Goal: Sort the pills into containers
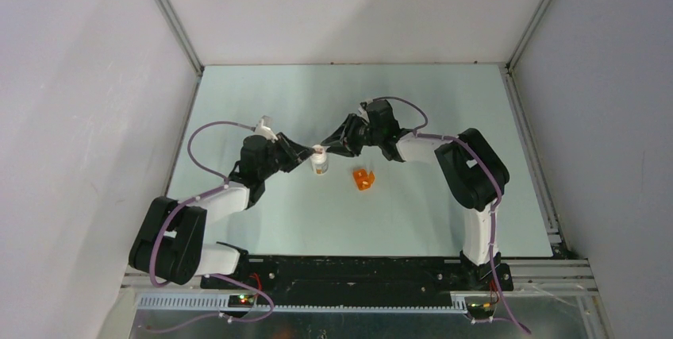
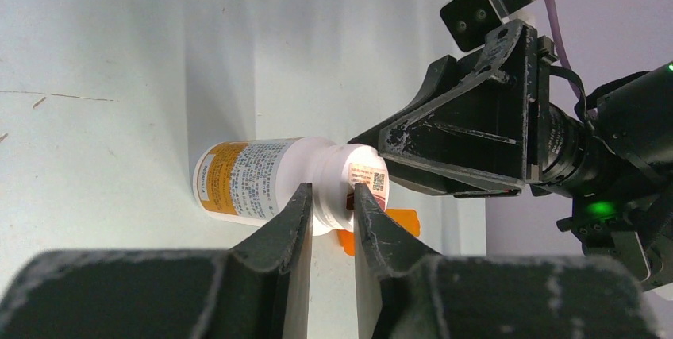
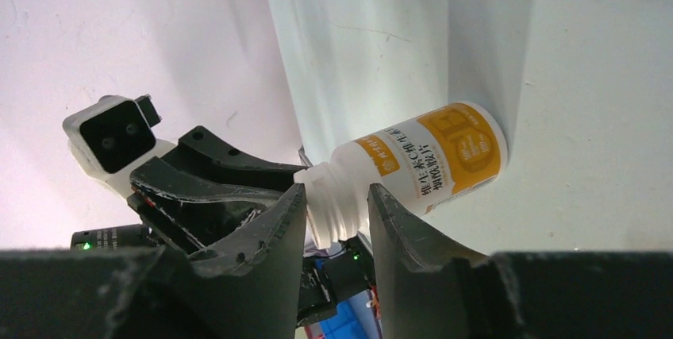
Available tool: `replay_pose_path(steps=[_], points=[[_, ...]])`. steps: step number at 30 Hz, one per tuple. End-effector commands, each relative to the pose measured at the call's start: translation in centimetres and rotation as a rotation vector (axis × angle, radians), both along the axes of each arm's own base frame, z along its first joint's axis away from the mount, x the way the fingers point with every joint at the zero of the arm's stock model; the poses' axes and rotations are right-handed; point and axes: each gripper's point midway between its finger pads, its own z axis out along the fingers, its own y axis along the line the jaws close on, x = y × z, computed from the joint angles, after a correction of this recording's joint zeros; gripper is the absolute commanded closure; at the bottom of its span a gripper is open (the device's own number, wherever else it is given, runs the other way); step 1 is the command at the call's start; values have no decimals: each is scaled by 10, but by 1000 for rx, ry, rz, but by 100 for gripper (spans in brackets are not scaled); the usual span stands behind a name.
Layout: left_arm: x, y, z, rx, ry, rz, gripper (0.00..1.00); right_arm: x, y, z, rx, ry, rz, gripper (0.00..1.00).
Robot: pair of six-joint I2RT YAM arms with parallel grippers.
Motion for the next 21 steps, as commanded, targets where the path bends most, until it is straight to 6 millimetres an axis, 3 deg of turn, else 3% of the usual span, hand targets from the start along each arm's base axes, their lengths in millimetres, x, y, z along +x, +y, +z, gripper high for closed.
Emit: replay_pose_path(steps=[1, 7, 17, 21], points=[[-51, 9, -74, 127, 272, -60, 100, -2, 1, -4, -33, -30, 17, 61], [-49, 9, -74, 130, 282, -51, 100, -14, 12, 9, -13, -167, 114, 57], [-49, 13, -79, 146, 305, -33, 100, -26, 12, 2, -60, -225, 184, 66], [-49, 16, -80, 161, 309, -18, 100, -29, 6, 3, -87, -188, 169, 62]])
